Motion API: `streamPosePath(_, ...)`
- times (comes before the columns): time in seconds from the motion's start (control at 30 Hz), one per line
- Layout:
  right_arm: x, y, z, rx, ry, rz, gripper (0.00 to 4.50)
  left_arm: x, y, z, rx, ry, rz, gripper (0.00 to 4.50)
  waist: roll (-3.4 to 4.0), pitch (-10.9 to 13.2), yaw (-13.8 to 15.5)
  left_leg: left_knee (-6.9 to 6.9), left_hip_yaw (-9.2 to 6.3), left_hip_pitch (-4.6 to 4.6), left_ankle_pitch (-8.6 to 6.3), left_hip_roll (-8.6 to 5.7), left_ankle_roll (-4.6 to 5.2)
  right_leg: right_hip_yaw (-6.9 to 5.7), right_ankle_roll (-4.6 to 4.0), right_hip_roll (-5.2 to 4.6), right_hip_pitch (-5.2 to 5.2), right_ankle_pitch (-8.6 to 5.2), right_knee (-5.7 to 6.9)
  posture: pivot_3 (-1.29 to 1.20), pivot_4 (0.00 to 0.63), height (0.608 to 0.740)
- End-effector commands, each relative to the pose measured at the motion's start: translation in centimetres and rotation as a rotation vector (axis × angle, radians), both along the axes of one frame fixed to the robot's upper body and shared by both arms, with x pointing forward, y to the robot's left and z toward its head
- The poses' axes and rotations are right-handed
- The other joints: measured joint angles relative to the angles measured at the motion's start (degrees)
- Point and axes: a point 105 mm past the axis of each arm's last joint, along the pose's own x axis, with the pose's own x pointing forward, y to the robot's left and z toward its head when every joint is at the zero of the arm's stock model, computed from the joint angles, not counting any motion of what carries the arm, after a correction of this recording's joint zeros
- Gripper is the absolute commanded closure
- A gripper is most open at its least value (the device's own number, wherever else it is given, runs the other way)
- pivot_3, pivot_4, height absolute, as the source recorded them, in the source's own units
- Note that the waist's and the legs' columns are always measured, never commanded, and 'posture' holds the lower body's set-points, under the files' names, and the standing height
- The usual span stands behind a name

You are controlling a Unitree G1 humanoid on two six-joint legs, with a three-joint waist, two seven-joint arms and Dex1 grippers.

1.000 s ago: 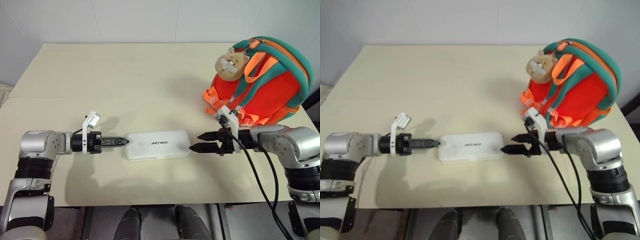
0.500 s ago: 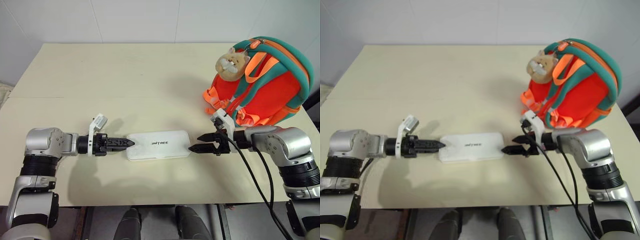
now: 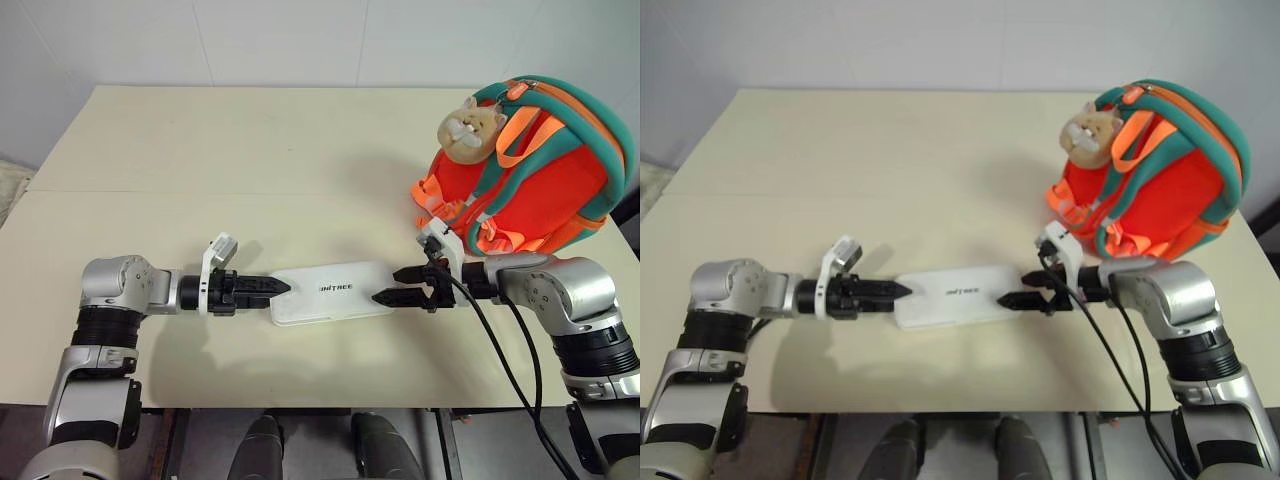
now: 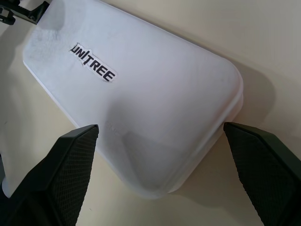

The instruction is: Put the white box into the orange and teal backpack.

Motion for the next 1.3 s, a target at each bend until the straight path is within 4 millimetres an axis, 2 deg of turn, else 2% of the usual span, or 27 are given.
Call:
streamPosePath(0.03,-0.3,0.5,1.2,0.034,-0.045,0.028,0.0,0.1,-0.6,0.0,-0.032,0.032,0.001,0.06,0.0,0.0,0.08,0.0,0.0,0.0,0.0,0.0,0.0,0.0,0.0,0.0,0.0,0.0,0.0,0.0,0.15,0.74)
streamPosePath(0.33,-0.3,0.8,1.2,0.042,-0.05,0.031,0.0,-0.4,-1.0,0.4,-0.054,0.05,-0.029,0.06,0.0,0.0,0.03,-0.03,0.0,-0.01,0.0,0.0,0.0,0.0,0.0,0.0,-0.02,0.0,-0.01,0.0,0.15,0.74)
streamPosePath(0.6,-0.4,1.2,0.9,0.052,-0.052,0.032,0.0,-0.8,-0.2,0.4,-0.047,0.061,-0.024,0.06,0.0,0.0,-0.13,-0.05,0.0,-0.01,0.0,0.01,0.0,0.0,-0.01,0.0,-0.04,0.0,-0.01,0.0,0.15,0.74)
streamPosePath(0.7,-0.4,1.3,0.9,0.057,-0.054,0.034,0.0,-1.3,0.0,0.5,-0.053,0.071,-0.038,0.63,0.0,0.0,-0.4,-0.09,0.0,-0.02,0.0,0.01,-0.01,0.01,-0.01,0.01,-0.08,0.0,-0.01,0.0,0.15,0.74)
streamPosePath(0.97,-0.1,1.7,0.9,0.065,-0.065,0.037,0.0,-1.4,0.3,0.5,-0.053,0.081,-0.037,3.16,0.0,0.0,-0.57,-0.1,0.0,-0.14,0.0,0.02,-0.01,0.01,-0.01,0.01,-0.23,-0.01,0.02,0.0,0.15,0.74)
streamPosePath(1.2,0.0,1.5,1.5,0.087,-0.09,0.015,0.0,-1.1,0.5,1.0,-0.066,0.059,-0.019,3.23,0.0,0.0,-0.66,-0.09,0.0,-0.2,0.0,0.02,-0.01,0.01,-0.01,0.01,-0.3,-0.01,0.04,0.0,0.15,0.74)
streamPosePath(1.3,-0.1,-0.2,4.5,0.168,-0.18,-0.074,0.0,0.2,1.4,1.9,-0.071,-0.013,0.041,3.23,0.0,0.0,-0.4,-0.08,0.0,-0.36,0.0,0.02,-0.01,0.01,-0.01,0.01,-0.45,-0.01,0.09,0.0,0.15,0.74)
